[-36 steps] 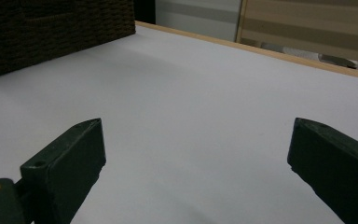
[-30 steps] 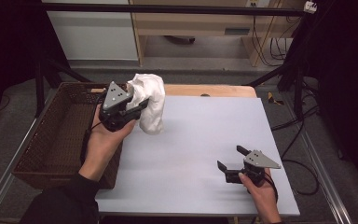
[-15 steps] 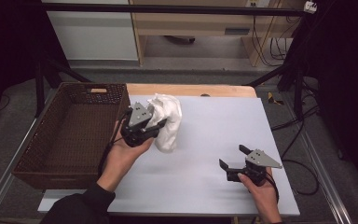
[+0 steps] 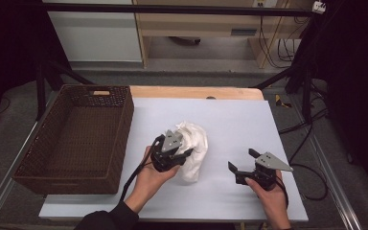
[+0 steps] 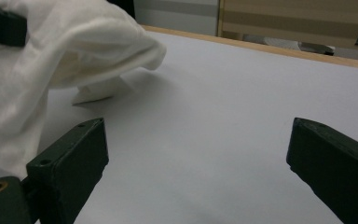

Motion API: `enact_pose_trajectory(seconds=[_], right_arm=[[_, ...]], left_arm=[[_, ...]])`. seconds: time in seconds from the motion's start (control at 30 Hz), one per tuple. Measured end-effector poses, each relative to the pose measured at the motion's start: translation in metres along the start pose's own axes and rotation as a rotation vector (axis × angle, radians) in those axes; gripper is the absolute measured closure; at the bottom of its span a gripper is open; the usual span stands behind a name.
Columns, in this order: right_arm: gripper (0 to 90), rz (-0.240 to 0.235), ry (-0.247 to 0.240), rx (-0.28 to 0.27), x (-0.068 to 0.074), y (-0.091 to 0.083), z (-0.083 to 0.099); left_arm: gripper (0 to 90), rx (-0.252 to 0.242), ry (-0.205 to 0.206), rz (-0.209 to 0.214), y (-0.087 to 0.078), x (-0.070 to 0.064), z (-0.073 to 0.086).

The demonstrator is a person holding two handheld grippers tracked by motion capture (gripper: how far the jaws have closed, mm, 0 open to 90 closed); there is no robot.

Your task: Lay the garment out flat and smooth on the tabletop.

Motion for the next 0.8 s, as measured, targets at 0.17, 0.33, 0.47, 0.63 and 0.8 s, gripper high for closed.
enact_pose_trajectory(seconds=[0.17,0.33,0.47,0.63,0.8], right_arm=[[6.5,0.014,0.027,0.004,-0.004,-0.003,-0.001],[6.8,0.02,0.04,0.016,-0.004,-0.003,-0.002],[7.0,0.019,0.058,0.069,-0.004,-0.002,-0.005],[6.5,0.042,0.094,0.123,-0.007,-0.003,-0.007],[8.1,0.038,0.121,0.124,-0.012,-0.006,-0.005]], left_arm=[[66.2,0.031,-0.007,0.036,0.014,-0.016,0.015],[62.2,0.056,0.009,0.052,0.025,-0.03,0.033],[44.3,0.031,0.029,0.03,0.026,-0.034,0.039],[20.3,-0.011,-0.007,-0.002,0.014,-0.031,0.033],[16.2,-0.072,-0.043,-0.022,-0.004,-0.021,0.03]])
Point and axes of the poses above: each handheld gripper's, and its own axes: y roughly forward along the jaws, z roughly out of its underside, x roughly to its left, the point moved 1 cm from there along y, roughly forward along the jaws, and after that the axes turned 4 degrees about -x, right-handed, at the moved point
